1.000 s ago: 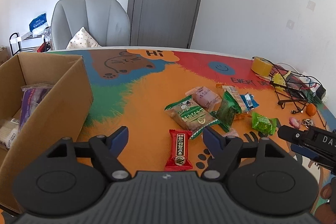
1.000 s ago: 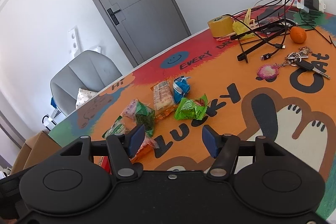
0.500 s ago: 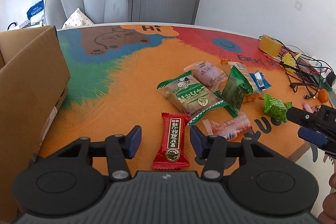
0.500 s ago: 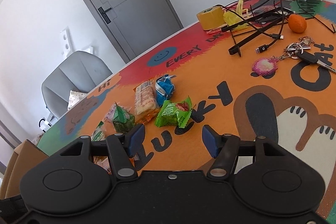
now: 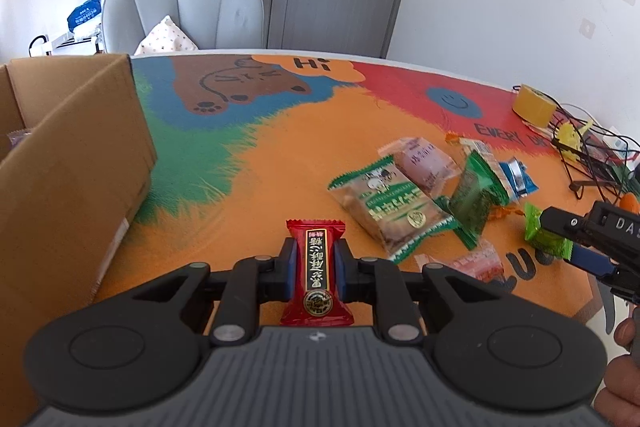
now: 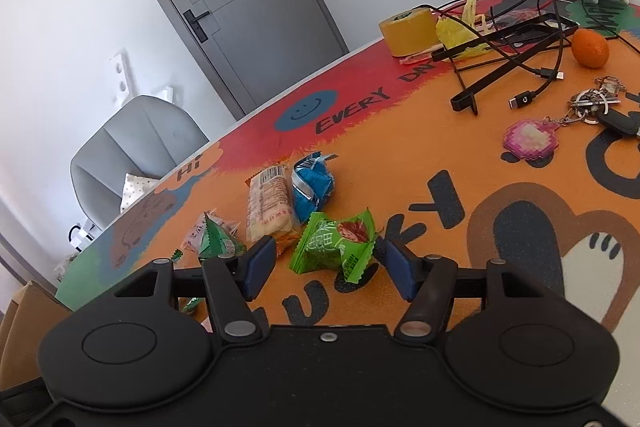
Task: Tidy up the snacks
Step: 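Grasp the red snack bar with the left gripper while the right grasps the green packet, then carry both packets to the box and open the left gripper inside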
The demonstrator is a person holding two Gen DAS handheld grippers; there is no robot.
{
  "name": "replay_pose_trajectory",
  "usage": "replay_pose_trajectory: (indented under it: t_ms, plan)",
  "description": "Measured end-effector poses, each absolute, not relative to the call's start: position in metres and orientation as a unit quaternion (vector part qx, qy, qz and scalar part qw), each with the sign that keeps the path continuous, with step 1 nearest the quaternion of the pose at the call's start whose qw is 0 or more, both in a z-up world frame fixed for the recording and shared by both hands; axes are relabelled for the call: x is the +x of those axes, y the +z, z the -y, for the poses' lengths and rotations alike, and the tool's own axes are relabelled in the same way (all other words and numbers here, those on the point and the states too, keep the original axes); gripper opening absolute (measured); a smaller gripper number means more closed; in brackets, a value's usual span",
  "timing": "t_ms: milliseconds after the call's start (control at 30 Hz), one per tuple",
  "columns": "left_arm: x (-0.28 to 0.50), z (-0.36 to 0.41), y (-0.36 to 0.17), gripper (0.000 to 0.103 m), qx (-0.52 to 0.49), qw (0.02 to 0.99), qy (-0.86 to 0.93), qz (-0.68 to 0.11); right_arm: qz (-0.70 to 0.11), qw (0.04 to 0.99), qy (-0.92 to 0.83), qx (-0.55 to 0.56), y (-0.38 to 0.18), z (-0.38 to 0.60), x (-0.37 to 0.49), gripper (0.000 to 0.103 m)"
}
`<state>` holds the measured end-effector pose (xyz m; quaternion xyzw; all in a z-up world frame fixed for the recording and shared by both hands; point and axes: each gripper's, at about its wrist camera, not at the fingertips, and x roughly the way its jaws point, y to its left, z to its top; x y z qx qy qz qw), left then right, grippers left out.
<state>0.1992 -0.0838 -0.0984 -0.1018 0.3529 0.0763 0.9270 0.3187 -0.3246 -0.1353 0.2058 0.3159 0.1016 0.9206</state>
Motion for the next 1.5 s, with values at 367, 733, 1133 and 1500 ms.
replay_pose_trajectory:
  t_ms: [367, 733, 1133, 1500]
  plan:
    - [0.191, 0.074, -0.091, 0.018, -0.117, 0.930, 0.068, -0.342, -0.314, 0.925, 0.085, 0.196, -0.139, 0.319, 0.316, 0.035]
    - [0.163, 0.071, -0.065, 0.018, -0.115, 0.943, 0.054, -0.308, -0.284, 0.930, 0.101, 0.211, -0.116, 0.315, 0.274, 0.035]
    - [0.128, 0.047, -0.027, 0.018, -0.127, 0.955, 0.077, -0.256, -0.245, 0.935, 0.159, 0.200, -0.078, 0.288, 0.244, 0.035]
    - [0.096, 0.005, -0.002, 0.018, -0.148, 0.958, 0.111, -0.219, -0.225, 0.933, 0.212, 0.182, -0.055, 0.250, 0.223, 0.035]
